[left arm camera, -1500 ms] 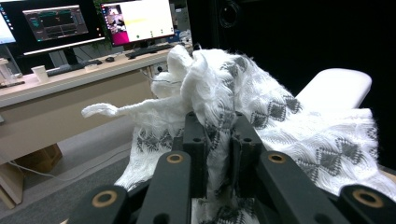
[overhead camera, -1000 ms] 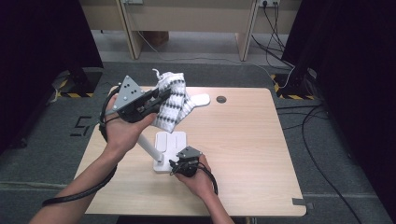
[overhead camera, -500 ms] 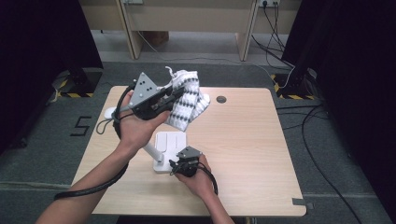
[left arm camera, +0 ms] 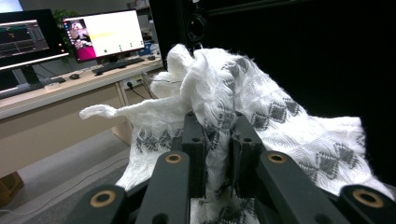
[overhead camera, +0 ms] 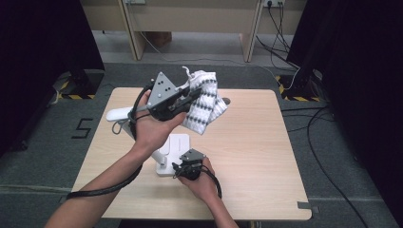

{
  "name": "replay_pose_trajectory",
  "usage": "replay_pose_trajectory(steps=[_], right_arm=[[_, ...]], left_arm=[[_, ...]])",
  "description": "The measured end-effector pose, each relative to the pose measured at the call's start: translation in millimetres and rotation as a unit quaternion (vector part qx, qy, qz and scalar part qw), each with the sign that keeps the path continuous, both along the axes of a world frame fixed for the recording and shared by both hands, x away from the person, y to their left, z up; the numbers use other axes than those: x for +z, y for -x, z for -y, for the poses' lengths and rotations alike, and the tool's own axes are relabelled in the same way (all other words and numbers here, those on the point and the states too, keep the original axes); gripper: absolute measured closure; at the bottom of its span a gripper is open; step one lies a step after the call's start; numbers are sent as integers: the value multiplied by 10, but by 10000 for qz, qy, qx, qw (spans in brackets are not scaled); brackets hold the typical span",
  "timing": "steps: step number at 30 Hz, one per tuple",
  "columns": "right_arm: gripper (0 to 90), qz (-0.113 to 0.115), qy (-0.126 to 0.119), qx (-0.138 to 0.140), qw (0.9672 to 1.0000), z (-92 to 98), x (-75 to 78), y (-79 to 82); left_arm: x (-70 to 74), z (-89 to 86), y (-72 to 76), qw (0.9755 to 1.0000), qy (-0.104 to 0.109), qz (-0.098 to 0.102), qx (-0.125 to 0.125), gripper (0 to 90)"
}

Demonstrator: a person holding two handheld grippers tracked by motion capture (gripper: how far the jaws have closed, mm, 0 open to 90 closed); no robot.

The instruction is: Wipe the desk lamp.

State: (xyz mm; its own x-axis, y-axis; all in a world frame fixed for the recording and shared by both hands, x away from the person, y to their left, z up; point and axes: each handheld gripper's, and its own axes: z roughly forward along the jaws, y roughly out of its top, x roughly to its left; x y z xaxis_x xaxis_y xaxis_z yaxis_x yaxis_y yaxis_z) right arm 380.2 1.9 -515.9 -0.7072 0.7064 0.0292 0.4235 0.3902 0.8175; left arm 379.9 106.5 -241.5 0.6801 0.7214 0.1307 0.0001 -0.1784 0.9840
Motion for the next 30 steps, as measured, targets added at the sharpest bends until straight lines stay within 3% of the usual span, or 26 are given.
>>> replay_pose_trajectory(steps=[10,14,21,25,27,28,30], right_arm=[[496,8,7,6,10000,2,0,-1],[496,3,9,9,10000,3,1,-2],[496,-8,10,-7,10000,3,2,2],[496,-8,12,-4,10000,3,2,2],[496,-10,18,5,10000,4,2,1],[496,-10,18,5,10000,4,2,1],[496,-7,23,0,10000,3,2,2]], left_arm=[[38,147,30,9998,28,45,-167,790],[64,183,64,9996,129,122,-234,791],[74,284,265,9970,385,206,-635,791],[-58,349,447,9943,473,75,-953,791],[-231,387,545,9931,443,-68,-1085,792],[-231,387,545,9931,443,-68,-1085,792],[-366,401,561,9929,420,-214,-1088,792]])
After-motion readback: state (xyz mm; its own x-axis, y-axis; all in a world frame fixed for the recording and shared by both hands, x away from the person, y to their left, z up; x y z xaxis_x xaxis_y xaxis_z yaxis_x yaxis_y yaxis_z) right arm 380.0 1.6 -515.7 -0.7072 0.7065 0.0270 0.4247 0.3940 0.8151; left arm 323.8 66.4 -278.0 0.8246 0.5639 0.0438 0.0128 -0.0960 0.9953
